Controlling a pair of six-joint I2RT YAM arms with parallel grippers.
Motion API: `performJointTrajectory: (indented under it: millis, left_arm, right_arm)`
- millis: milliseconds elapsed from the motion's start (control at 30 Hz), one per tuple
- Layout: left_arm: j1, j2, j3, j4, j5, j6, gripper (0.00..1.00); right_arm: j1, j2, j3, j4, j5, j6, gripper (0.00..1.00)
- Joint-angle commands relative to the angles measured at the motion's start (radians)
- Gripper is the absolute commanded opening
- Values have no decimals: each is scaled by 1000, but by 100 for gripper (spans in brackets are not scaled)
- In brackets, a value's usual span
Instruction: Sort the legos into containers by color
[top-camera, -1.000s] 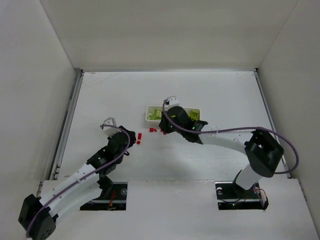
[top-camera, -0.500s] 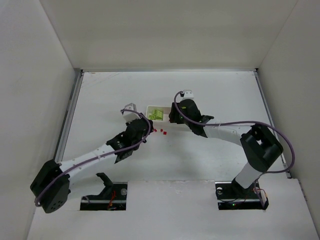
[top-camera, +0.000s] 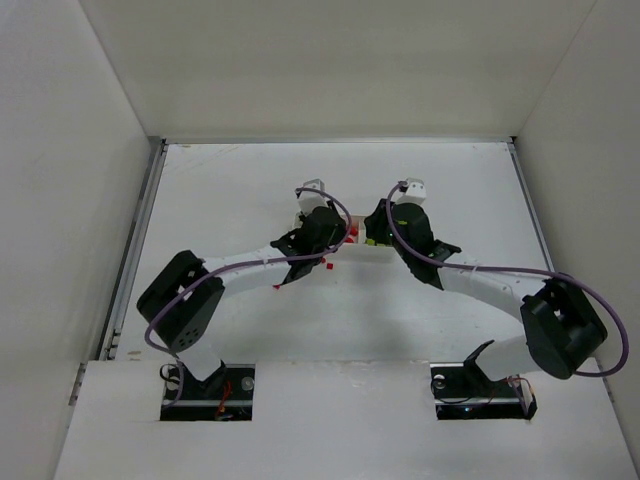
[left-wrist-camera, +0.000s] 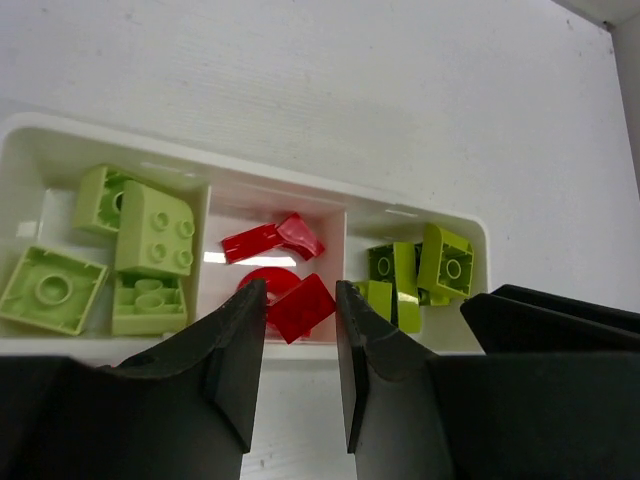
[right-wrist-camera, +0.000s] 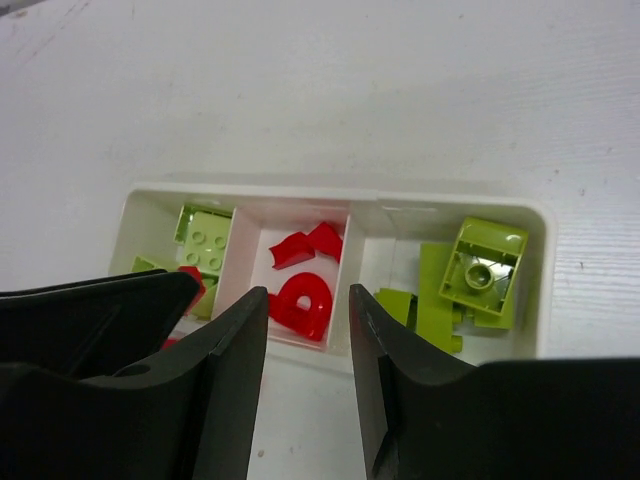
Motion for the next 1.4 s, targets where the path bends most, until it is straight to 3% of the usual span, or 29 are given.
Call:
performJointTrajectory:
  millis: [0,100,200,367,633,867,1067,1233,1367]
  left_arm:
    - [4,46,83,50,20,44,23]
    - [2,92,125,39,23,50,27]
    - [4,109,137,33,24,58,38]
    - [10,48,91,28,20,80,52]
    - [9,-335,-227,-13,-78,116,45]
    - [21,-646,-453,-324,-101,31,45]
    - [45,-683,-536,-391,-92,-31,45]
    - [39,-606,-533,-366,-91,-46,45]
    - [30,-528,-535,-316,-91,-52,43]
  right_arm:
    - [-14,-13,-18,72,21,28,43]
    - [-29,-23,-28,75,20,29,44]
    - [-44,-29,-34,75,9,34,44]
    - [-43,-15,-31,77,1,35,44]
    - [-31,5,-16,77,1,25,43]
    - [-12,39,1,78,-3,31,43]
    - [12,45,9,80,1,28,43]
    - [25,42,4,83,1,31,43]
    - [46,34,2,78,-5,34,31]
